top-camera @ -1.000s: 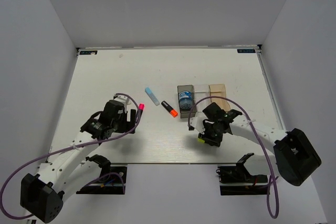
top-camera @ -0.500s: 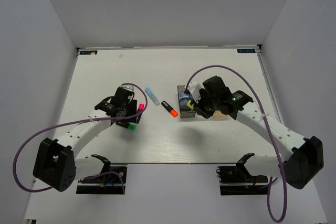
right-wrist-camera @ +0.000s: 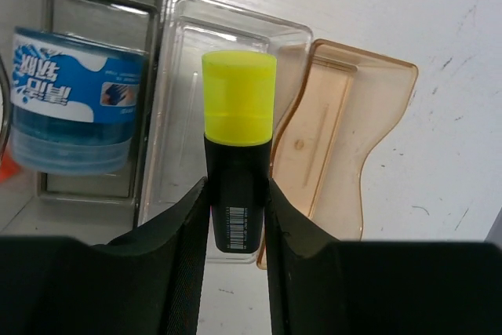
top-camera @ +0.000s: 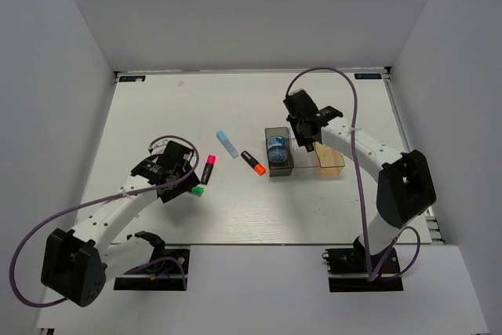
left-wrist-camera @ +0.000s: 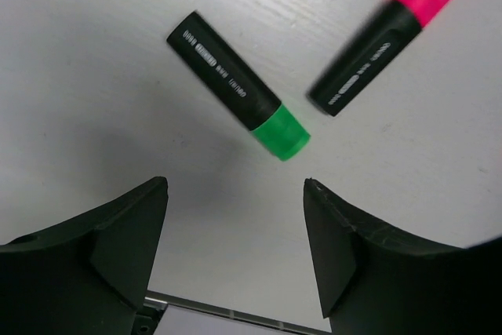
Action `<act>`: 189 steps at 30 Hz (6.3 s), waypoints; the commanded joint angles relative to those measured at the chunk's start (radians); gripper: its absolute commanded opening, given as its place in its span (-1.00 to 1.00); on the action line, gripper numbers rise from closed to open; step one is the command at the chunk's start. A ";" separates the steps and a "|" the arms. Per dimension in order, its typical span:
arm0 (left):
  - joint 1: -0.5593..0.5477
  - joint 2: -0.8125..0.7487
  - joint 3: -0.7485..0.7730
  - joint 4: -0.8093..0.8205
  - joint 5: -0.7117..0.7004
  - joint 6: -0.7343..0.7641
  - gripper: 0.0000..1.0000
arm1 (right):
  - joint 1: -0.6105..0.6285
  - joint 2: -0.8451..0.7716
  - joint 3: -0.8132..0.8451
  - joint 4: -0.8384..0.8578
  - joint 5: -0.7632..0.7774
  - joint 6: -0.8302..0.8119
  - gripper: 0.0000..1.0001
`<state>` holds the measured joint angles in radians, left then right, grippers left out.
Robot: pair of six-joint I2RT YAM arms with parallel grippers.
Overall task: Sort the stationery into containers
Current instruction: Place the pen in the storage box, then pick up the pen from the center of the board, then place the pen in the storage box, then pick up the pen from the center of the board, then place the pen in the storage box.
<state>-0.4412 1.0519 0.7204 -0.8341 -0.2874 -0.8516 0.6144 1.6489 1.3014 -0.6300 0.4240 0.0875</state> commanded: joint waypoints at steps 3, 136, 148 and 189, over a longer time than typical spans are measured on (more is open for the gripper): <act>0.006 0.034 -0.052 -0.011 0.021 -0.159 0.63 | -0.038 0.003 0.045 -0.020 0.019 0.067 -0.83; -0.022 0.583 0.321 0.204 0.209 0.603 0.28 | -0.423 -0.525 -0.413 0.081 -0.918 -0.279 0.20; -0.017 0.661 0.304 0.256 0.168 0.631 -0.01 | -0.430 -0.526 -0.412 0.084 -0.921 -0.278 0.23; -0.387 1.074 0.941 0.778 0.524 -0.115 -0.42 | -0.478 -0.597 -0.441 0.154 -0.803 -0.181 -0.29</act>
<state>-0.8280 2.1517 1.6016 -0.0818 0.2291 -0.9314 0.1482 1.0775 0.8680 -0.5125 -0.3794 -0.0994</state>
